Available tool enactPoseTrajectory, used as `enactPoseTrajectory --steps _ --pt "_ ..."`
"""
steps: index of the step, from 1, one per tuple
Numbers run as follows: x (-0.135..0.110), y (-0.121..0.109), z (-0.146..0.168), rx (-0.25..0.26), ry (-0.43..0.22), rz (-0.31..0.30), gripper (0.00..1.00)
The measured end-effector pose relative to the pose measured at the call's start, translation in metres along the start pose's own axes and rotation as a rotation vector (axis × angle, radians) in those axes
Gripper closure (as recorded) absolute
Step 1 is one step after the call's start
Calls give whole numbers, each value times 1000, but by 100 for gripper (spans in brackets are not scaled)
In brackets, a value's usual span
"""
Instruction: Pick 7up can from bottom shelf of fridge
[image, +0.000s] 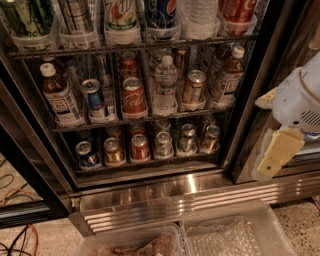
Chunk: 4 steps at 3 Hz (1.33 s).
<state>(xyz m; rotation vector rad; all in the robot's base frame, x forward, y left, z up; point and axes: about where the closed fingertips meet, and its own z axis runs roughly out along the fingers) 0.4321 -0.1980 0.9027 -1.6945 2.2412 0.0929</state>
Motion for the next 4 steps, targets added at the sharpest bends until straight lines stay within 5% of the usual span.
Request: enactPoseTrajectory --steps 2,4 --pt "3 14 85 -73 -50 -1 0" --pt "3 13 91 -63 -48 10 0"
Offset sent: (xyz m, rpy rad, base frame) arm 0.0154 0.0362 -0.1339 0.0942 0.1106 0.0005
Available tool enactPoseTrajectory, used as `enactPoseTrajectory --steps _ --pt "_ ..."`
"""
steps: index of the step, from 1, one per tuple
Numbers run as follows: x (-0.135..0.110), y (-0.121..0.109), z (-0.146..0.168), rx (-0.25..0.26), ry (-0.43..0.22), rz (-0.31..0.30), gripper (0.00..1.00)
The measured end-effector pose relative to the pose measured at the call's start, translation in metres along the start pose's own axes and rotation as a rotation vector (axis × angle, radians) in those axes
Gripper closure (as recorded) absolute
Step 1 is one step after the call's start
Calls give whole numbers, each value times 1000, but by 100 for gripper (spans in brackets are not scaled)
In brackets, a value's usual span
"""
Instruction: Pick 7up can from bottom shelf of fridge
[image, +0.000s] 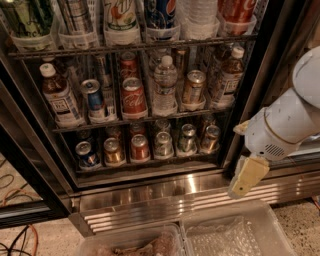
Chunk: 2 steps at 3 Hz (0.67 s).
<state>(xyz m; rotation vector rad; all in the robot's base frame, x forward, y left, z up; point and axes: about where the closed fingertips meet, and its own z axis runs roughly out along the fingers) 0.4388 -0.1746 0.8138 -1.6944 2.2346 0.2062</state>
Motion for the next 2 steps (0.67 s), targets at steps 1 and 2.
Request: enactPoseTrajectory --steps 1,2 --pt "1 5 42 -45 -24 40 0" --pt "3 15 88 -74 -88 120 0"
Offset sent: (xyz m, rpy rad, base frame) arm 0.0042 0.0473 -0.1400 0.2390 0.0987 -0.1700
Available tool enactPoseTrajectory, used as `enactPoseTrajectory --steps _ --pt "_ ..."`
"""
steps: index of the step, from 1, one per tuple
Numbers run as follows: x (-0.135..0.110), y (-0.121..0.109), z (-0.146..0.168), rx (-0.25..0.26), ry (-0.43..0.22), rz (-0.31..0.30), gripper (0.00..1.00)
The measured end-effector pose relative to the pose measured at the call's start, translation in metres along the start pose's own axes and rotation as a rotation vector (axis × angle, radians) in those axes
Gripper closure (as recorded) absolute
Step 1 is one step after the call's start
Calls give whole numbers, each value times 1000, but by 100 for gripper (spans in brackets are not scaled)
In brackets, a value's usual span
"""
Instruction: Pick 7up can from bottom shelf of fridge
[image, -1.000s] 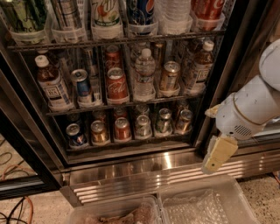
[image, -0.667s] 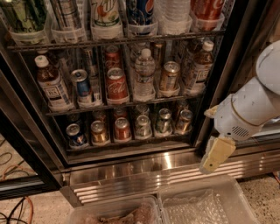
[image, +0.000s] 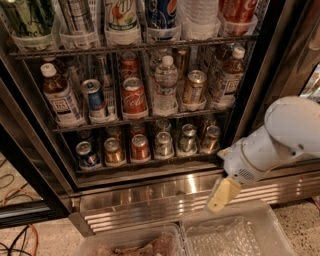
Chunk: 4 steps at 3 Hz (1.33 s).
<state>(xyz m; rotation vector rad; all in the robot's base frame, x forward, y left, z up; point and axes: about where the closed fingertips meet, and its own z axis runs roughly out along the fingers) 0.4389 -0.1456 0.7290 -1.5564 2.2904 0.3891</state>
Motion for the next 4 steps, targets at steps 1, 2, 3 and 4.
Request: enactPoseTrajectory --steps 1,2,3,4 --pt "1 7 35 26 -78 77 0" --pt "-4 12 63 81 -149 142 0" --pt "-21 -1 85 109 -195 171 0" --pt "-22 -1 86 107 -198 175 0"
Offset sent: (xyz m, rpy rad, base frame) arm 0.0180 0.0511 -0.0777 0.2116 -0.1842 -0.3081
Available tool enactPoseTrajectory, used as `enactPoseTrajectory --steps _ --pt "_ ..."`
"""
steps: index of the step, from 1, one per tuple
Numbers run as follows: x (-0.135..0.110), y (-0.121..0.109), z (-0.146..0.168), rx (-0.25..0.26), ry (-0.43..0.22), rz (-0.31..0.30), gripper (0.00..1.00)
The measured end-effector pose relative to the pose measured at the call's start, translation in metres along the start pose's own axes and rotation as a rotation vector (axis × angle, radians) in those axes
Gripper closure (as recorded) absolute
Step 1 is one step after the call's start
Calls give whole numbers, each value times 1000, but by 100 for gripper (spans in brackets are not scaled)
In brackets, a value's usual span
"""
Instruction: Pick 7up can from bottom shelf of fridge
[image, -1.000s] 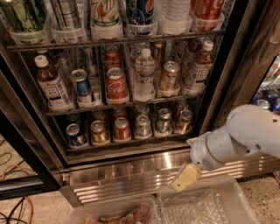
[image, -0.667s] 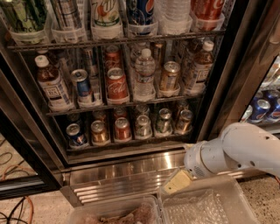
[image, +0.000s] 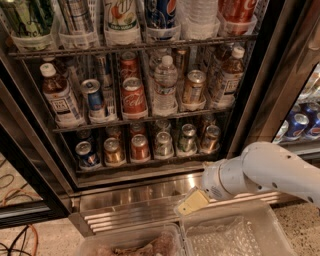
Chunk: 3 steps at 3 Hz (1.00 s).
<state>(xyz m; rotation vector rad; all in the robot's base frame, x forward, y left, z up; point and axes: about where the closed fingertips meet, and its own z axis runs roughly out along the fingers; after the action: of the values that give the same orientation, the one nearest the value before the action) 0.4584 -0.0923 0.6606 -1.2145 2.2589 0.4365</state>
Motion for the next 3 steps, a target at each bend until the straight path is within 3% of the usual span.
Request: enactPoseTrajectory --steps 2,3 --pt "-20 -3 41 -63 -144 59 0" --pt "-26 -1 59 -66 -224 90 0"
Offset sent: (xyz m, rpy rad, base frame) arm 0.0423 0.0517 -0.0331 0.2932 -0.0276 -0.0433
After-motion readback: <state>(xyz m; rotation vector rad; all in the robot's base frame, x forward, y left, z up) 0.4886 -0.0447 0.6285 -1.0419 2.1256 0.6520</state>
